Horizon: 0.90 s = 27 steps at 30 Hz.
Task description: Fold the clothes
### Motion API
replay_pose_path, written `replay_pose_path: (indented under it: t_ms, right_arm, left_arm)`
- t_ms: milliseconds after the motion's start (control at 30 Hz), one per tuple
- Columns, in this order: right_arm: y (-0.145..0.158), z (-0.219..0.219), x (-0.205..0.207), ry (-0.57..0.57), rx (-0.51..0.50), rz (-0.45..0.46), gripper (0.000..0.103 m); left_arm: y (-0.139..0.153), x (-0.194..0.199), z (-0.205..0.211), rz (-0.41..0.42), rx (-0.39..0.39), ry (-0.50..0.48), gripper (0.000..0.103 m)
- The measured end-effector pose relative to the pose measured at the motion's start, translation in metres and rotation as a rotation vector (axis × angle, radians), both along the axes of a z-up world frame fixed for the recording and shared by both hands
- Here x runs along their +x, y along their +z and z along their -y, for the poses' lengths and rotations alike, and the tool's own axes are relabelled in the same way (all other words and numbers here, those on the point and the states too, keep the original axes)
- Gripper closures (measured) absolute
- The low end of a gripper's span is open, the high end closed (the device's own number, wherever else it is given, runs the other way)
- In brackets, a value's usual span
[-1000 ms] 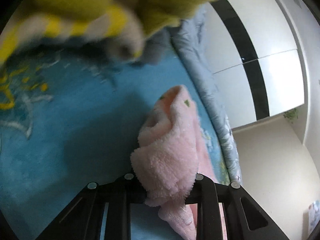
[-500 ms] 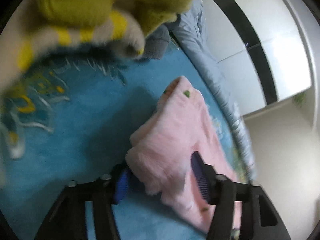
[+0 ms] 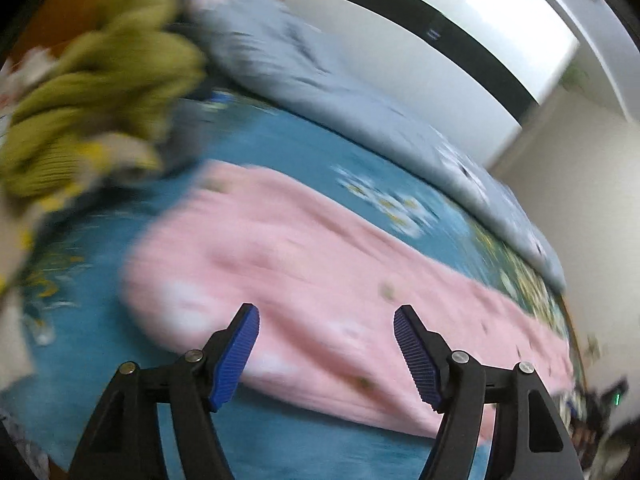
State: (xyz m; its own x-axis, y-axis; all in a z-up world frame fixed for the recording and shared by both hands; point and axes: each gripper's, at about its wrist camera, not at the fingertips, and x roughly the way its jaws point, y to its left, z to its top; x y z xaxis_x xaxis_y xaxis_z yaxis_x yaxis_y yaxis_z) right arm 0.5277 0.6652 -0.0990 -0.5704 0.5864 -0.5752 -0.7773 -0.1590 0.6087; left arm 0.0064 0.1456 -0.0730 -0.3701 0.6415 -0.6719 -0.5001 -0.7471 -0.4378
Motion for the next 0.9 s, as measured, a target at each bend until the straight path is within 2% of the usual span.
replay_pose_path:
  t_ms: [67,167,267,333,400,433,500,567,700,900]
  right_arm:
    - [-0.004,-0.024,0.018,-0.077,-0.021,-0.019,0.049]
    - [-0.017,-0.049,0.025,-0.111,-0.085,-0.044,0.049]
    - [-0.034,-0.069,0.028,-0.119,-0.144,-0.113,0.049]
    - [-0.038,-0.076,0.033,-0.135,-0.131,-0.152,0.049]
    - [-0.037,-0.080,0.033,-0.142,-0.123,-0.151,0.050]
    - [-0.037,-0.082,0.032,-0.143,-0.124,-0.144,0.053]
    - [-0.035,-0.084,0.030,-0.140,-0.128,-0.125,0.067]
    - [-0.033,-0.085,0.028,-0.130,-0.138,-0.107,0.085]
    - [-0.015,-0.081,0.028,-0.114,-0.102,-0.127,0.089]
    - [0.058,-0.049,-0.018,0.012,0.094,-0.022,0.090]
  left_arm:
    - [-0.002,0.018,-0.029,-0.018,-0.031,-0.084,0.029]
    - [0.000,0.055,-0.069,-0.071,-0.102,-0.196,0.029]
    - [-0.005,0.085,-0.103,-0.068,-0.128,-0.309,0.029]
    - [-0.009,0.104,-0.126,-0.091,-0.177,-0.368,0.029]
    - [-0.016,0.120,-0.140,-0.108,-0.214,-0.423,0.029]
    - [-0.021,0.125,-0.145,-0.113,-0.233,-0.436,0.029]
    - [-0.031,0.133,-0.154,-0.122,-0.274,-0.450,0.029]
    - [-0.036,0.137,-0.156,-0.138,-0.293,-0.450,0.029]
    - [-0.037,0.135,-0.151,-0.123,-0.271,-0.451,0.029]
    - [-0.028,0.126,-0.129,-0.072,-0.217,-0.429,0.029]
